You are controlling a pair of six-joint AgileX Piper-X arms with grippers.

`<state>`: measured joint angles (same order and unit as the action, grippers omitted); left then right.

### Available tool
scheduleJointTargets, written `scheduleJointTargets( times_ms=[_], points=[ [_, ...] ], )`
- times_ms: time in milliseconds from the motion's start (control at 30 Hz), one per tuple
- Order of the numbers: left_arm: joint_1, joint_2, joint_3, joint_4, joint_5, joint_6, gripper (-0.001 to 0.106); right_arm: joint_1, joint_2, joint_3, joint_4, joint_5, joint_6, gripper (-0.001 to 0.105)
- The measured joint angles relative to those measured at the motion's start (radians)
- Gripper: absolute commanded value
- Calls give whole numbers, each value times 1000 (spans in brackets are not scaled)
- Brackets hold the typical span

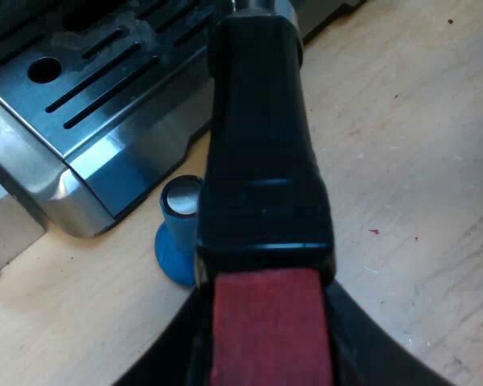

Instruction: Put the handle in the coffee machine

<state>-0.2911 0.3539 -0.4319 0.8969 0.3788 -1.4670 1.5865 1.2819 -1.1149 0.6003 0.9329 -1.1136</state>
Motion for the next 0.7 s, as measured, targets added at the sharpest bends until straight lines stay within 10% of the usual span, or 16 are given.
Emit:
scheduleJointTargets(
  times_ms=[700],
  points=[
    [0, 0, -14, 42, 16, 15, 0, 0, 102, 0, -136, 93, -27, 77]
  ],
)
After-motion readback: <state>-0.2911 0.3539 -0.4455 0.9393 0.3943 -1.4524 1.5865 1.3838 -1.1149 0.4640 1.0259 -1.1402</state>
